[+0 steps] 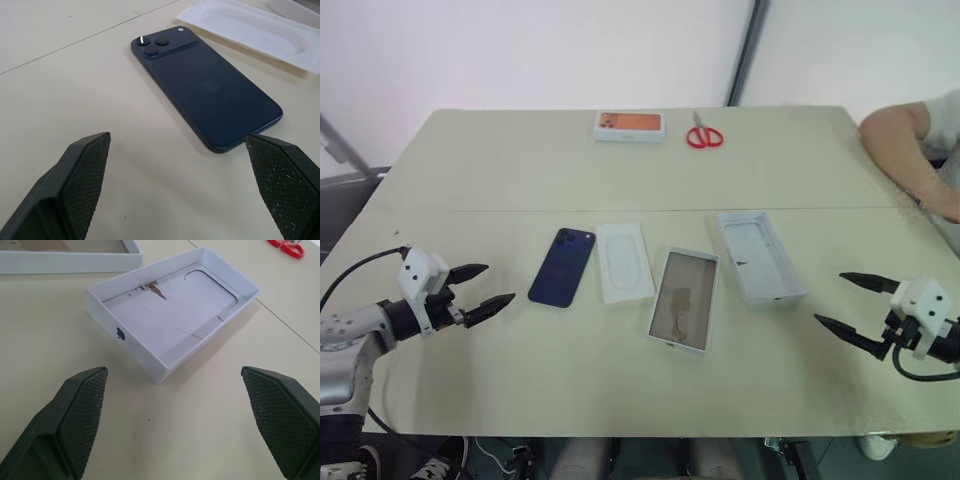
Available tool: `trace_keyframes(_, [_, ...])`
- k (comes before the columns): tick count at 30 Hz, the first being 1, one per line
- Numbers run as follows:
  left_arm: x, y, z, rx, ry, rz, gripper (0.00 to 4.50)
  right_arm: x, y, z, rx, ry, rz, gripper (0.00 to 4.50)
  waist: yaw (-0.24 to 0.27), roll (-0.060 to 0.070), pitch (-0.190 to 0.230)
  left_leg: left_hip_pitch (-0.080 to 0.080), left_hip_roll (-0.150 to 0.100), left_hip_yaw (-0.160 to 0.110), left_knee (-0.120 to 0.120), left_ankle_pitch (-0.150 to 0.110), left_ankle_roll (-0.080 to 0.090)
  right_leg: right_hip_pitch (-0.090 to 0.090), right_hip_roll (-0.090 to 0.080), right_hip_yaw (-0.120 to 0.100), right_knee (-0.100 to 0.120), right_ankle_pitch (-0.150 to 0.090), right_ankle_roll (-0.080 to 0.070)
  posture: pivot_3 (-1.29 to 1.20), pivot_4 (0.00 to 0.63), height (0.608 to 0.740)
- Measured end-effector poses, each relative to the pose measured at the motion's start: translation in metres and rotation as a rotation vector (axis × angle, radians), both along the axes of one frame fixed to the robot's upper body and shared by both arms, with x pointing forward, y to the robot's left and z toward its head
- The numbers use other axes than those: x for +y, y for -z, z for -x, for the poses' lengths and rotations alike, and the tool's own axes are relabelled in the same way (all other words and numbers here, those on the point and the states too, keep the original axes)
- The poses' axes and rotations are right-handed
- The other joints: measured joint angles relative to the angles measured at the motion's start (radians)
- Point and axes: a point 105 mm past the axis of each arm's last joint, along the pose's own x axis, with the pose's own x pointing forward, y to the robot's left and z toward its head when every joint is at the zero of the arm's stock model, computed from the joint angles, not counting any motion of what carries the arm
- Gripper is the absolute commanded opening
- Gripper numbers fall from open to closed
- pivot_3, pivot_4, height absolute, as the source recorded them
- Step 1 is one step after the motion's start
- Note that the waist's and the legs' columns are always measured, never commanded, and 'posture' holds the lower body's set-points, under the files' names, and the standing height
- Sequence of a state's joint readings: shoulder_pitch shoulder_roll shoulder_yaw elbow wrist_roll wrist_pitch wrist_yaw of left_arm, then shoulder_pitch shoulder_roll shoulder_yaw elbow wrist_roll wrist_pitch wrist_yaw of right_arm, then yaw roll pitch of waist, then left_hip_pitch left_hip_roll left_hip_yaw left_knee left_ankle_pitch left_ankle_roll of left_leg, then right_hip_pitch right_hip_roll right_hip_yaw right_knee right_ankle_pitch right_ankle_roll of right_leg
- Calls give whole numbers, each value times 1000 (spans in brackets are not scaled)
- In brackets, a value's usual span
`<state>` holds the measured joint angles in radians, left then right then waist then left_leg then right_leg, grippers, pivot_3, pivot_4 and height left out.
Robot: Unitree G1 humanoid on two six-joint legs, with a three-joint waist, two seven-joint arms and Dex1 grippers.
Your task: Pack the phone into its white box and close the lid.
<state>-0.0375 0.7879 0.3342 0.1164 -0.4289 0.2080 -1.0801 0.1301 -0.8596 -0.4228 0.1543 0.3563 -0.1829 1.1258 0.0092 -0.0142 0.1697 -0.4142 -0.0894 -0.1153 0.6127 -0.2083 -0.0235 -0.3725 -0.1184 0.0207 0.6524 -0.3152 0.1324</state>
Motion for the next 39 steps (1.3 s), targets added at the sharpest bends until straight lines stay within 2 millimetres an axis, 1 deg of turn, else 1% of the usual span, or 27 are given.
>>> trace_keyframes(8, [-1, -4, -4, -19, -4, 4, 4500, 1, -4, -3, -19, 1, -1, 4481, 0, 0, 0, 0, 0, 0, 0, 0, 0, 0, 0, 0, 0, 0, 0, 0, 150, 740])
trace_keyframes(18, [-8, -7, -9, -18, 1, 40, 4500, 6, -5, -4, -25, -14, 4, 4481, 0, 0, 0, 0, 0, 0, 0, 0, 0, 0, 0, 0, 0, 0, 0, 0, 150, 740])
trace_keyframes(24, [-20, -6, -12, 1, 14, 74, 4500, 11, -8, -5, -35, -28, 8, 4481, 0, 0, 0, 0, 0, 0, 0, 0, 0, 0, 0, 0, 0, 0, 0, 0, 150, 740])
trace_keyframes(30, [-26, -8, -12, 16, 16, 84, 4500, 15, -11, -8, -41, -35, 5, 4481, 1, 0, 0, 0, 0, 0, 0, 0, 0, 0, 0, 0, 0, 0, 0, 0, 150, 740])
trace_keyframes(33, [-32, -8, -12, 40, 12, 120, 4500, 19, -12, -9, -38, -43, 0, 4481, 0, 0, 0, 0, 0, 0, 0, 0, 0, 0, 0, 0, 0, 0, 0, 0, 150, 740])
trace_keyframes(37, [-44, -13, -16, 78, 5, 188, 4500, 32, -20, -17, -63, -84, -2, 4481, 0, 0, 0, 0, 0, 0, 0, 0, 0, 0, 0, 0, 0, 0, 0, 0, 150, 740])
trace_keyframes(39, [-50, -16, -16, 80, 17, 189, 4500, 39, -25, -20, -76, -107, 0, 4481, 0, 0, 0, 0, 0, 0, 0, 0, 0, 0, 0, 0, 0, 0, 0, 0, 150, 740])
